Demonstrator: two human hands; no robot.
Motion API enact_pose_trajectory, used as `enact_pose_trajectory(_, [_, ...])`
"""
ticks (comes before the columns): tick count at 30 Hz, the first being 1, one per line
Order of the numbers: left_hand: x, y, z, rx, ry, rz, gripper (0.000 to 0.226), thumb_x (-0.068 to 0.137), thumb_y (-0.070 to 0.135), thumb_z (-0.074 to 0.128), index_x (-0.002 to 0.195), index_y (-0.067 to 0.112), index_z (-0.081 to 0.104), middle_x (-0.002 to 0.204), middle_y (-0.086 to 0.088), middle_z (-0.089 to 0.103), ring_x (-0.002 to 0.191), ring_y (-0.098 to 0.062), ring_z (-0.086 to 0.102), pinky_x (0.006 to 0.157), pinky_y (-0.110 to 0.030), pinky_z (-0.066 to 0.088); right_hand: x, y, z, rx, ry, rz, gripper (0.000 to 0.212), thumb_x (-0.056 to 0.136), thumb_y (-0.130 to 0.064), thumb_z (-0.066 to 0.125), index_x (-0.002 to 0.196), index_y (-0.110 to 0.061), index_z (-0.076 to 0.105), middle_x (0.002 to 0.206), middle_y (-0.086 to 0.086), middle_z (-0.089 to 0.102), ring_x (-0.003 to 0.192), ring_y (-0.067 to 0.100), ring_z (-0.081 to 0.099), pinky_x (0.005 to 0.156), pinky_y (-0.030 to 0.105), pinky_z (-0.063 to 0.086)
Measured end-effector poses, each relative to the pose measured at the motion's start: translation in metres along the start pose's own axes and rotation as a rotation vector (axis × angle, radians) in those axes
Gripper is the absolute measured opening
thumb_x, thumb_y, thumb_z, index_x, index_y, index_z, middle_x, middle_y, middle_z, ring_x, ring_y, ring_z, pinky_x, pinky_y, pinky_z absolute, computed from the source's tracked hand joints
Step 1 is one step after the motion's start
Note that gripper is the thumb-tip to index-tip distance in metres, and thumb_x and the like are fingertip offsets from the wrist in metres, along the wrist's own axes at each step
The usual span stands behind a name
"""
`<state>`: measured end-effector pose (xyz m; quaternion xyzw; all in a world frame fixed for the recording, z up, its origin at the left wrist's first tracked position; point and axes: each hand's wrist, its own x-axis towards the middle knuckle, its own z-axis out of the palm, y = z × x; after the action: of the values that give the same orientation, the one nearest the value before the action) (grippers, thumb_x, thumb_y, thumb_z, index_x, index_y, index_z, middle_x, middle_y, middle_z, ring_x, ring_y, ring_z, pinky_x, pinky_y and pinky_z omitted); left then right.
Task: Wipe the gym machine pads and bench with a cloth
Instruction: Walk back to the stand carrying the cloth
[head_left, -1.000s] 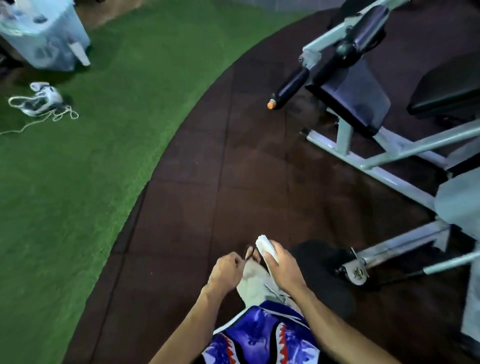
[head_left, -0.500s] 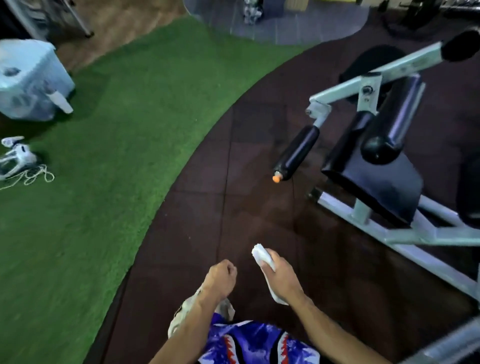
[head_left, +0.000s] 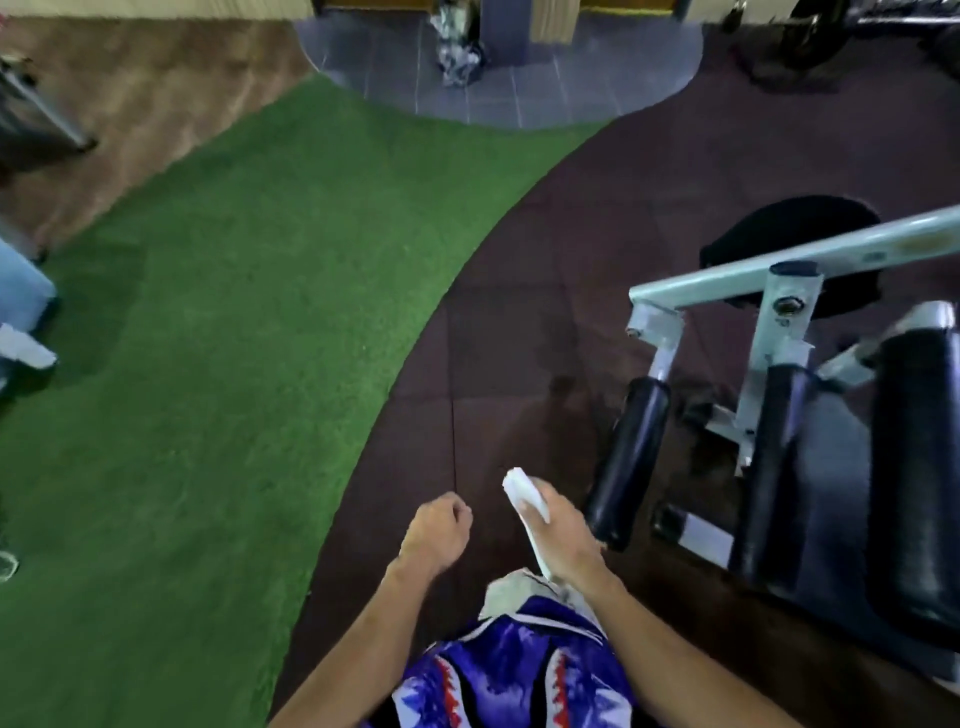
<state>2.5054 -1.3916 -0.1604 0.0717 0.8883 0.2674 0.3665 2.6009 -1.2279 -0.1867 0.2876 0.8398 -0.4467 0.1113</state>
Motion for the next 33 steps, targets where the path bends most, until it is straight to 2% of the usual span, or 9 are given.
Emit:
enact_pose_trajectory(3, [0.087, 0.04, -0.044, 0.0, -0.005, 0.014, 0.025, 0.097, 0.024, 0.049, 0.1, 0.008, 0.067, 0.106, -0.013, 0.074, 0.104, -0.032, 0.066, 0.091, -0.034, 0.049, 0.097, -0.035, -0.025, 0.024, -0.004, -0.001, 0.042, 0.1, -0.043, 0.045, 0.141, -0.032, 0.048, 0.131, -0.007, 0.063, 0.12, 0.014, 0.057, 0.098, 0.029, 0.044])
enact_pose_trajectory(9, [0.274, 0.142, -0.132, 0.012, -0.005, 0.007, 0.024, 0.097, 0.024, 0.048, 0.1, 0.009, 0.067, 0.106, -0.012, 0.074, 0.103, -0.031, 0.067, 0.089, -0.033, 0.048, 0.313, -0.083, -0.092, -0.021, -0.01, 0.002, 0.043, 0.1, -0.048, 0.044, 0.141, -0.034, 0.046, 0.132, -0.003, 0.062, 0.117, 0.015, 0.059, 0.099, 0.031, 0.047])
enact_pose_trajectory(15, [0.436, 0.252, -0.217, -0.015, -0.014, -0.004, 0.023, 0.096, 0.026, 0.05, 0.101, 0.012, 0.067, 0.105, -0.012, 0.074, 0.1, -0.031, 0.068, 0.091, -0.037, 0.053, 0.492, -0.157, -0.178, -0.051, 0.005, -0.02, 0.041, 0.102, -0.047, 0.044, 0.14, -0.033, 0.046, 0.131, -0.004, 0.061, 0.114, 0.014, 0.059, 0.091, 0.025, 0.042])
enact_pose_trajectory(20, [0.586, 0.322, -0.281, 0.048, -0.07, 0.023, 0.027, 0.097, 0.03, 0.046, 0.105, 0.014, 0.066, 0.108, -0.012, 0.072, 0.108, -0.032, 0.064, 0.1, -0.038, 0.048, 0.651, -0.197, -0.22, -0.027, 0.008, -0.007, 0.05, 0.1, -0.054, 0.043, 0.145, -0.034, 0.043, 0.138, -0.01, 0.058, 0.126, 0.011, 0.052, 0.103, 0.028, 0.041])
enact_pose_trajectory(26, [0.754, 0.415, -0.387, 0.119, -0.129, 0.08, 0.026, 0.097, 0.026, 0.047, 0.103, 0.01, 0.066, 0.104, -0.01, 0.073, 0.097, -0.028, 0.068, 0.086, -0.035, 0.053, 0.83, -0.264, -0.276, -0.041, 0.064, 0.038, 0.052, 0.098, -0.057, 0.043, 0.145, -0.037, 0.042, 0.136, -0.011, 0.06, 0.126, 0.013, 0.054, 0.106, 0.032, 0.043])
enact_pose_trajectory(33, [0.926, 0.529, -0.496, 0.178, -0.159, 0.109, 0.03, 0.099, 0.027, 0.045, 0.11, 0.007, 0.065, 0.113, -0.014, 0.071, 0.105, -0.031, 0.067, 0.093, -0.039, 0.054, 1.025, -0.357, -0.354, 0.049, 0.104, 0.07, 0.049, 0.098, -0.05, 0.048, 0.145, -0.035, 0.044, 0.135, -0.007, 0.061, 0.126, 0.014, 0.055, 0.107, 0.033, 0.044])
